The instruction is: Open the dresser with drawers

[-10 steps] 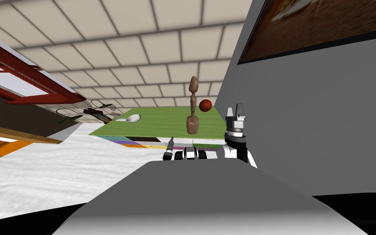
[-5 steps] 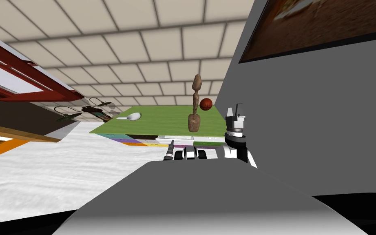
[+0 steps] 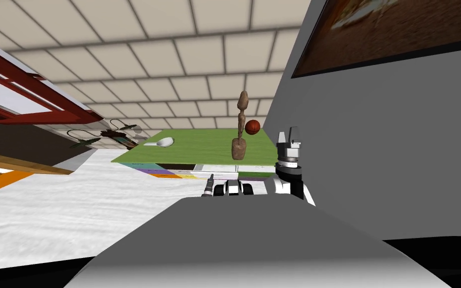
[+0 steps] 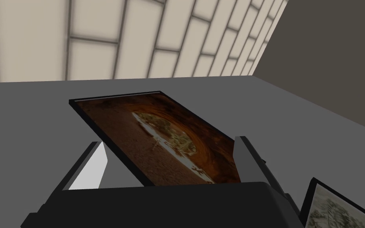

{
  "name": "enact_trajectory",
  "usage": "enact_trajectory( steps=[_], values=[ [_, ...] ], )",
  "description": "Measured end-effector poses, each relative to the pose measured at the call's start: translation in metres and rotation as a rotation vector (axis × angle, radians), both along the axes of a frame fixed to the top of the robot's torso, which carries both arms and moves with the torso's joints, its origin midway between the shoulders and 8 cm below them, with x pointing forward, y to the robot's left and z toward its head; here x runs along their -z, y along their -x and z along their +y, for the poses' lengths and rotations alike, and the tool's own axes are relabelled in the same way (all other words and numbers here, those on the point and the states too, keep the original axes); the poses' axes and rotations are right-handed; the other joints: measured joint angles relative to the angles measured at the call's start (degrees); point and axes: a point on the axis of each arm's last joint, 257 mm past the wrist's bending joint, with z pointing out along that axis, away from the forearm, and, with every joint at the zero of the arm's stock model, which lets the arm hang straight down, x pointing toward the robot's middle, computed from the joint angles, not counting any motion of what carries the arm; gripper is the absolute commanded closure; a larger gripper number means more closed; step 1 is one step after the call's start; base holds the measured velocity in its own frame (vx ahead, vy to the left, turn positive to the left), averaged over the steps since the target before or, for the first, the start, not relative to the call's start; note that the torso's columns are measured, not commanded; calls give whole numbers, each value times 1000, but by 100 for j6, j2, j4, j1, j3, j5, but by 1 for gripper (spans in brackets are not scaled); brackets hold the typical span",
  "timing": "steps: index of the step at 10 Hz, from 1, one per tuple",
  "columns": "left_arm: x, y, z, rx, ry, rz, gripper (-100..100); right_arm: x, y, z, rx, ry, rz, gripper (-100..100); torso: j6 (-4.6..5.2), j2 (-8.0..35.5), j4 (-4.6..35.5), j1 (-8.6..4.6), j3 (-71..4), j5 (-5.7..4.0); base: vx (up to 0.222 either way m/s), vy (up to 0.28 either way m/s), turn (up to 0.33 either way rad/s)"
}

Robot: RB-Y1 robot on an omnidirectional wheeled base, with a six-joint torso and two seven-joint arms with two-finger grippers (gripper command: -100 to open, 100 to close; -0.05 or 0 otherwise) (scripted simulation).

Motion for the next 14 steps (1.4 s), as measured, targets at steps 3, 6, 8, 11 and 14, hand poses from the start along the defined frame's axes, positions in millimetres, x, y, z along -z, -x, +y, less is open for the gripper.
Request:
enact_trajectory(
  steps=[3,6,8,11,14],
  values=[
    [-4,10,-2,5,0,-7,100,0,0,0,0,0,0,0,-5,26,12,6,10,-5,-160,12,11],
    [-11,12,-3,11,1,-36,100,0,0,0,0,0,0,0,-23,10,-3,-5,4,-8,-91,7,-6],
    [-10,16,-3,13,1,-29,100,0,0,0,0,0,0,0,-24,27,-8,-2,13,-3,-141,12,3],
    [-12,25,-4,16,1,-39,100,0,0,0,0,0,0,0,-28,33,-8,-18,18,-5,-143,2,18],
    [-12,31,-4,18,0,-31,-100,0,0,0,0,0,0,0,-10,-12,-22,12,2,12,-68,12,-13]
  ],
)
